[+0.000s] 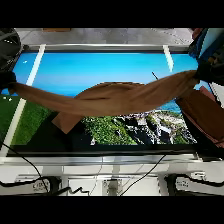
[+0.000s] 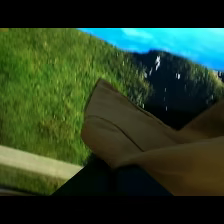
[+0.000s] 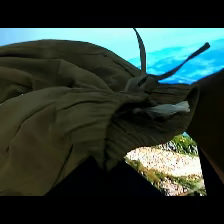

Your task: Fold the clothes and pants, and hang the long-sleeved shirts on hangers.

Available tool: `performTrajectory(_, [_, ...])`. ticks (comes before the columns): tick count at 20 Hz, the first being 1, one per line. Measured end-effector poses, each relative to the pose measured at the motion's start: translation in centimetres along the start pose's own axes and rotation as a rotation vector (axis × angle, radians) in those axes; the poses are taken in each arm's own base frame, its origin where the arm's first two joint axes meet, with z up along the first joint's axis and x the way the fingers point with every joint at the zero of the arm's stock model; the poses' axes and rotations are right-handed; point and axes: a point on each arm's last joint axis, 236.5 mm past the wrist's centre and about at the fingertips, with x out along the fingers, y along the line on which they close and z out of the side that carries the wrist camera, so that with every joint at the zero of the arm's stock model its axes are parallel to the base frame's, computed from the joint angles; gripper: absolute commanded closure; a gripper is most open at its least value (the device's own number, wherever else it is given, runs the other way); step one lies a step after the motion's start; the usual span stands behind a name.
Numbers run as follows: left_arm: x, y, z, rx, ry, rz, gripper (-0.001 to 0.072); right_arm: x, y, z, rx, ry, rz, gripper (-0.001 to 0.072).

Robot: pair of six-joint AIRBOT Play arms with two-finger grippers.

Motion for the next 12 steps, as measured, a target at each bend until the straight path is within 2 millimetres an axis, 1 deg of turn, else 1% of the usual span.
performTrajectory(3, [-0.8, 0.6, -3.1, 0.007, 0.061, 0.006, 0.0694, -0.7, -0.1, -3.7, -0.024, 0.063, -0.01, 0.0682])
performTrajectory(5, [-0.4, 1.2, -5.5, 0.006, 0.114, 0.012, 0.0694, -0.8, -0.3, -6.6, -0.035, 0.109, -0.021, 0.0682])
performTrajectory(7, [0.5, 1.5, -8.4, 0.008, 0.181, 0.012, 0.0694, -0.8, -0.5, -9.8, -0.046, 0.146, -0.032, 0.0683])
performTrajectory(9, [1.1, 2.0, -11.4, 0.026, 0.239, 0.028, 0.0694, -1.0, -1.2, -13.3, -0.05, 0.173, -0.066, 0.0683])
performTrajectory(12, [1.1, 2.2, -14.5, 0.072, 0.256, 0.038, 0.0693, -1.4, -2.1, -18.3, -0.023, 0.19, -0.095, 0.0683])
